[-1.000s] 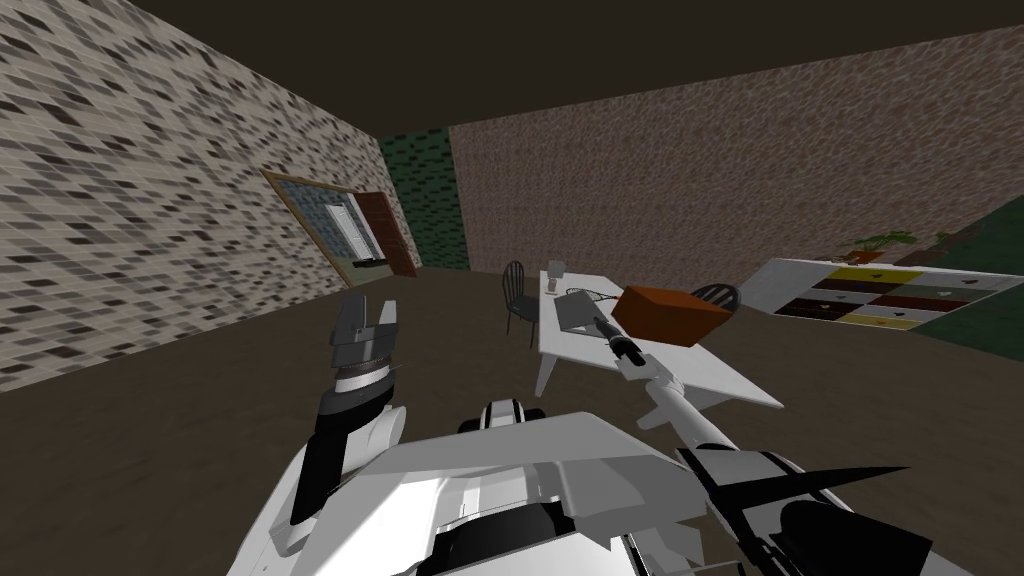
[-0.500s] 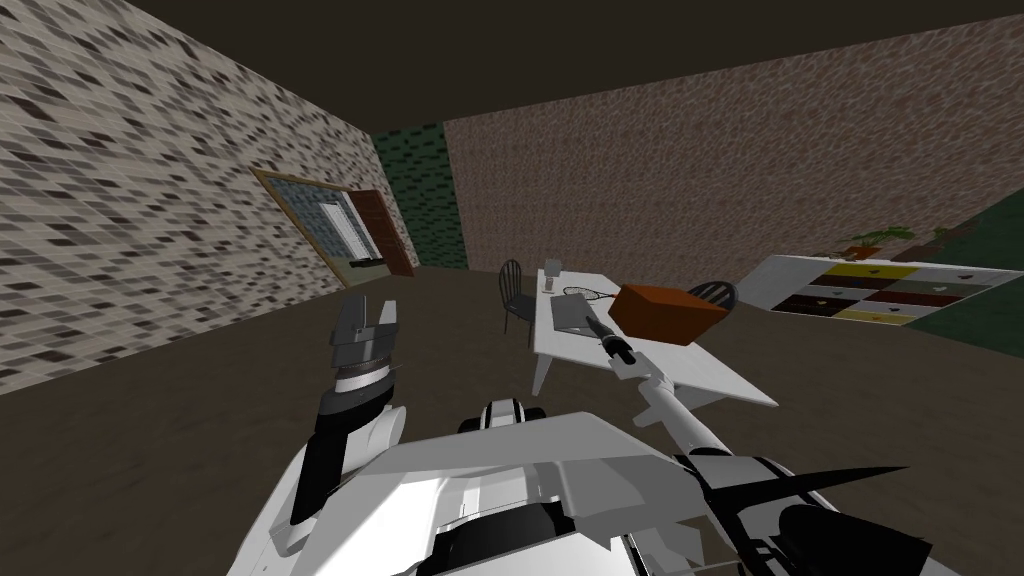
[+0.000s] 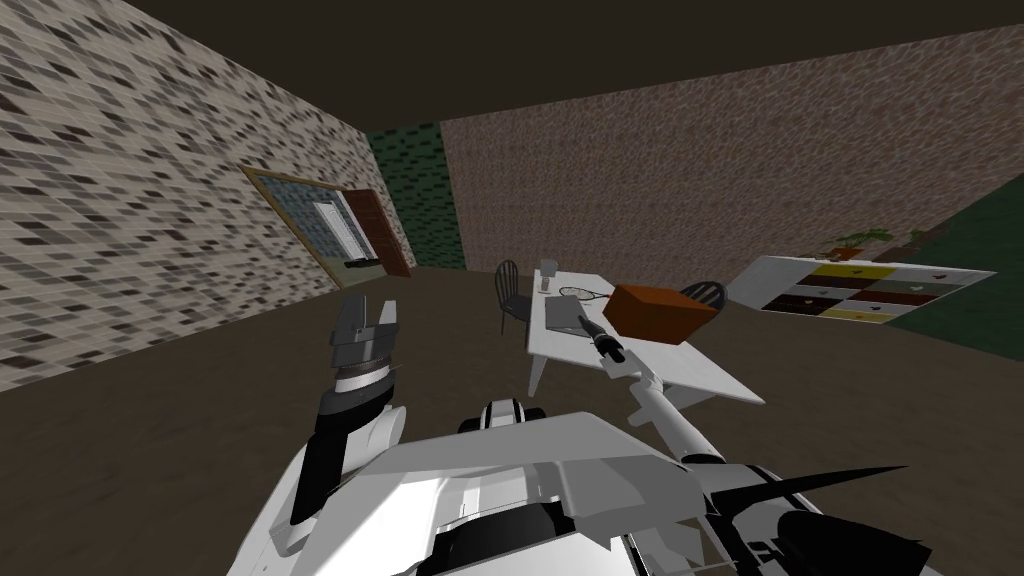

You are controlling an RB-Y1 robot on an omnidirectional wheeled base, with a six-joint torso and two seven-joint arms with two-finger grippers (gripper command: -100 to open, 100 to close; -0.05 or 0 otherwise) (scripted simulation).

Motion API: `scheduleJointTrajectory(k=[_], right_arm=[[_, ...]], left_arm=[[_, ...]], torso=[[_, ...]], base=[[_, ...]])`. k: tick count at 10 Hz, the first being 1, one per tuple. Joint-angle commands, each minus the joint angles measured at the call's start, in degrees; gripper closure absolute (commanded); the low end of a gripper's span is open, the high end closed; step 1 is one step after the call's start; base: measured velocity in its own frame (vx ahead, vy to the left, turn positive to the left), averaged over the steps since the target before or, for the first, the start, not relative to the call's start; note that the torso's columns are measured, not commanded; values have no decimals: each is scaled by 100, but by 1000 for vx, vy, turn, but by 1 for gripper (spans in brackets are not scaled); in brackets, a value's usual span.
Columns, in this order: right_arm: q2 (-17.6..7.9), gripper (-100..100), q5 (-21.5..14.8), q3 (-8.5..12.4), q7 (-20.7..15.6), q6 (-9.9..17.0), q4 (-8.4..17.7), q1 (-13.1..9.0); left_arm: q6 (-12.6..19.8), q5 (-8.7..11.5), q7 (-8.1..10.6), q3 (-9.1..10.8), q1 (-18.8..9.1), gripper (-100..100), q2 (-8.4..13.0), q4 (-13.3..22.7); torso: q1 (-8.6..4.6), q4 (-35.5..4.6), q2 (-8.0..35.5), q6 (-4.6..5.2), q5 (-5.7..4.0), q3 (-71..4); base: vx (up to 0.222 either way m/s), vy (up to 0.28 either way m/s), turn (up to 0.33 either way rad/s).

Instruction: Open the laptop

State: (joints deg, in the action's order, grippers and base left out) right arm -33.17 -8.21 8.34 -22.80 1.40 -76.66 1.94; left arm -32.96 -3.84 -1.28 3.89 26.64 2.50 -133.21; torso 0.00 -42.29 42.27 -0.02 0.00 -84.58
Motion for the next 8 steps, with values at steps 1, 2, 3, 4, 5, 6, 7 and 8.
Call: scheduleJointTrajectory(k=[1, 2, 3, 4, 5, 6, 7, 8], right_arm=[[186, -100, -285, -89, 106, 369, -450, 65], [186, -100, -285, -89, 106, 434, -615, 65], [355, -100, -532, -162, 197, 654, -844, 122], [355, -100, -537, -162, 197, 771, -960, 122], [355, -100, -537, -162, 197, 771, -1042, 122], [523, -100, -789, -236, 288, 1008, -1236, 179], [523, -100, -789, -236, 288, 1108, -1383, 179], [523, -100, -789, -236, 288, 1108, -1470, 179]], left_arm=[[0, 0, 0, 0, 0, 0, 0, 0], [0, 0, 0, 0, 0, 0, 0, 0], [0, 0, 0, 0, 0, 0, 0, 0], [0, 0, 0, 0, 0, 0, 0, 0], [0, 0, 0, 0, 0, 0, 0, 0], [0, 0, 0, 0, 0, 0, 0, 0], [0, 0, 0, 0, 0, 0, 0, 0], [0, 0, 0, 0, 0, 0, 0, 0]], torso=[[8, 0, 2, 1, 2, 1], [-3, 0, 1, 3, 0, 1], [-6, 0, 3, 2, -2, 2], [-14, 0, 1, 2, -4, 1], [-6, 0, 2, 2, -2, 1], [14, 0, 0, 1, 3, 1], [6, 1, -2, 2, 3, -1], [1, 1, -2, 1, 0, -1]], base=[[3, -58, -49], [-1, -67, -24], [-4, -100, -41], [-5, -93, -16], [-2, -43, 0], [6, -60, -48], [10, -66, -24], [4, -33, 5]])
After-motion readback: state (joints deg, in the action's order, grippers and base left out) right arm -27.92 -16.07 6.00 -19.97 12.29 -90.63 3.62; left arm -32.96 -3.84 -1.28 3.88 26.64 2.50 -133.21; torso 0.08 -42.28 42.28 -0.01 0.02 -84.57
